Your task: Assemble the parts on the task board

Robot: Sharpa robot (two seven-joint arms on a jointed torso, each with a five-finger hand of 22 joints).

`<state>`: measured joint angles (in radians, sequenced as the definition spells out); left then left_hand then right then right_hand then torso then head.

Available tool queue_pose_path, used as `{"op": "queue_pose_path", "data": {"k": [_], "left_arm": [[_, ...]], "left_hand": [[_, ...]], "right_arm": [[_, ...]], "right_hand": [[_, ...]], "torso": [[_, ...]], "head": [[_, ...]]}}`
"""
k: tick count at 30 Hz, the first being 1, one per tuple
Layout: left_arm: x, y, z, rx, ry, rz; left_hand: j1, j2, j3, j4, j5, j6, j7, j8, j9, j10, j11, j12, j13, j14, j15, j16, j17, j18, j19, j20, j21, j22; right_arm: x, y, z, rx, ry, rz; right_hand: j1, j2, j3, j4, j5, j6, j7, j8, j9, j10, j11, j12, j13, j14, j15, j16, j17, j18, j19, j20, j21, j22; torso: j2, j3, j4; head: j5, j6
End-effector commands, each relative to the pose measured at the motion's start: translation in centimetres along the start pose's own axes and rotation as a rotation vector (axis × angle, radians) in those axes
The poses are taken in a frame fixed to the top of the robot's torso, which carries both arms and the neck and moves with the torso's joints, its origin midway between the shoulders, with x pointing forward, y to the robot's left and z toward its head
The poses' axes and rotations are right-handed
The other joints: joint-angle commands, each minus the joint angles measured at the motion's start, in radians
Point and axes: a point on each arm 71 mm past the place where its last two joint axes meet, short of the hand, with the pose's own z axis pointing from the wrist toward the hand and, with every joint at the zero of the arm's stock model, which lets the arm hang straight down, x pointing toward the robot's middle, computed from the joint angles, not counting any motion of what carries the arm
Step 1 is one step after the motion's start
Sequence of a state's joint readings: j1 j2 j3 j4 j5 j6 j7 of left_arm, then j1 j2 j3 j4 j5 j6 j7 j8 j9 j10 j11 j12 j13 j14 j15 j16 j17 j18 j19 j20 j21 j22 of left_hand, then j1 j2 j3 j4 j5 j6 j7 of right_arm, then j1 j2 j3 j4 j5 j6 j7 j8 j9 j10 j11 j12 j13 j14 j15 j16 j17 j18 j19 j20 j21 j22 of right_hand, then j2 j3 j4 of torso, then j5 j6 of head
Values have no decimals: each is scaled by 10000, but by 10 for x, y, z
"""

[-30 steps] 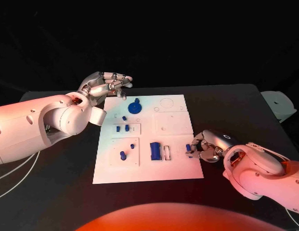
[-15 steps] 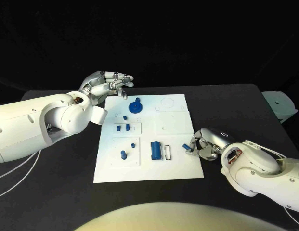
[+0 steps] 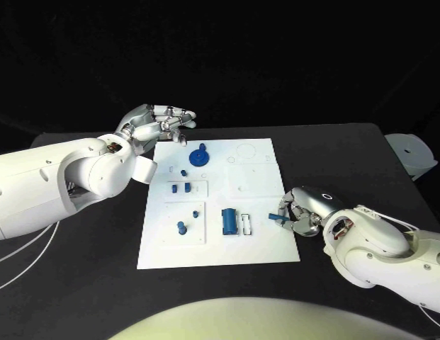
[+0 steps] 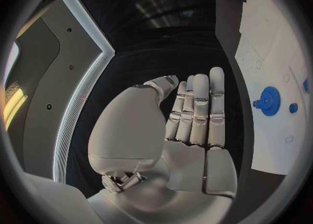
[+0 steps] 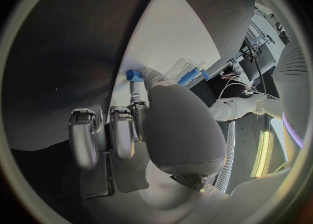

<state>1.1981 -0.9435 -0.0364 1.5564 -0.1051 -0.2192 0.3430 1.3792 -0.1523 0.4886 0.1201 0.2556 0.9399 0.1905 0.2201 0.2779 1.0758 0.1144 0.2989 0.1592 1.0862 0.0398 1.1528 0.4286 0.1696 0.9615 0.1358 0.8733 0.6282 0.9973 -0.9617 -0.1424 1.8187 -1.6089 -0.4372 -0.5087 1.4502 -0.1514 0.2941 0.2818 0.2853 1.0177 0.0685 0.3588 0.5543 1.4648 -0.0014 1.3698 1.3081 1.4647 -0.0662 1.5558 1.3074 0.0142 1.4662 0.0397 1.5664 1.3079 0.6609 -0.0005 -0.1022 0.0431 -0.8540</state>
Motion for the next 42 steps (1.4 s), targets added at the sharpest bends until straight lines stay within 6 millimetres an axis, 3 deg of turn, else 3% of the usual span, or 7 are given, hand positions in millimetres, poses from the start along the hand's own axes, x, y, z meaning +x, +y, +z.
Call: {"op": "queue_pose_path", "data": {"k": [1, 4, 10, 19, 27, 31, 42], "left_arm": [[2, -1, 0, 43, 147, -97], [2, -1, 0, 40, 145, -96], [2, -1, 0, 34, 146, -96], [2, -1, 0, 27, 138, -93], [3, -1, 1, 37, 176, -107], [3, -1, 1, 37, 182, -109], [4, -1, 1, 24, 201, -115]], "left_hand": [[-13, 47, -12, 37, 45, -83, -7, 62, -8, -62, 27, 52, 15, -29, 42, 16, -9, 144, 94, 8, -36, -9], [-28, 66, -9, 63, 50, -90, -11, 66, -8, -73, 25, 62, 16, -29, 43, 18, -11, 144, 99, 11, -49, -19], [-28, 66, -9, 63, 50, -90, -11, 66, -8, -73, 25, 62, 16, -29, 43, 18, -11, 144, 99, 11, -49, -19], [-21, 67, -6, 62, 52, -93, -14, 67, -8, -79, 22, 66, 17, -29, 42, 19, -12, 145, 101, 11, -54, -22], [-21, 67, -6, 62, 52, -93, -14, 67, -8, -79, 22, 66, 17, -29, 42, 19, -12, 145, 101, 11, -54, -22], [-7, 67, -1, 56, 53, -97, -15, 71, -8, -87, 20, 73, 18, -30, 39, 21, -13, 146, 105, 10, -60, -28], [-6, 62, -3, 57, 52, -104, -12, 71, -8, -93, 22, 76, 18, -31, 39, 22, -14, 146, 108, 10, -64, -31]], "right_arm": [[8, -2, -4, 280, 479, -147], [7, 2, -6, 239, 454, 96], [4, 11, -8, 88, 302, 461], [-1, 23, -9, -32, 19, 1373], [2, 38, -5, -221, 229, 1955], [5, 45, -1, -312, 439, 2126], [20, 57, 7, -379, 1124, 2245]], "right_hand": [[-327, -117, 930, -669, 345, 41, -26, 105, 100, 121, -86, -1, 1511, 950, -65, -61, 2120, -142, 1046, -57, 44, 2628], [-947, -261, 1242, -491, 1143, 2, -35, 197, 248, 151, -87, 21, 1525, 956, -69, -51, 2145, -142, 1046, -57, 44, 2628], [-1080, -364, 1508, -618, 1352, -4, -75, 298, 376, 169, -124, 32, 1533, 959, -104, -47, 2156, -142, 1046, -84, 44, 2628], [-1562, -401, 1752, -630, 587, -39, -84, 389, 530, 227, -131, 109, 1580, 974, -113, -19, 2225, -142, 1046, -100, 44, 2628], [-1603, -412, 1768, -634, 523, -37, -87, 396, 541, 224, -132, 100, 1576, 974, -113, -19, 2223, -142, 1046, -101, 44, 2628], [-1920, -403, 1802, -549, 63, -27, -82, 412, 585, 240, -128, 120, 1591, 976, -111, -16, 2233, -142, 1046, -102, 44, 2628], [-2403, -393, 1728, -322, -261, 38, -92, 458, 643, 246, -131, 114, 1593, 976, -111, -17, 2231, -142, 1046, -100, 44, 2628]], "torso": [[-6, 6, 6], [-8, 3, 12], [-7, 4, 1], [3, 13, 15], [4, 1, 25], [-6, -11, 14], [3, -3, 4]], "head": [[6, 4], [11, 7], [22, 3], [50, -47], [67, -64], [85, -102], [123, -113]]}}
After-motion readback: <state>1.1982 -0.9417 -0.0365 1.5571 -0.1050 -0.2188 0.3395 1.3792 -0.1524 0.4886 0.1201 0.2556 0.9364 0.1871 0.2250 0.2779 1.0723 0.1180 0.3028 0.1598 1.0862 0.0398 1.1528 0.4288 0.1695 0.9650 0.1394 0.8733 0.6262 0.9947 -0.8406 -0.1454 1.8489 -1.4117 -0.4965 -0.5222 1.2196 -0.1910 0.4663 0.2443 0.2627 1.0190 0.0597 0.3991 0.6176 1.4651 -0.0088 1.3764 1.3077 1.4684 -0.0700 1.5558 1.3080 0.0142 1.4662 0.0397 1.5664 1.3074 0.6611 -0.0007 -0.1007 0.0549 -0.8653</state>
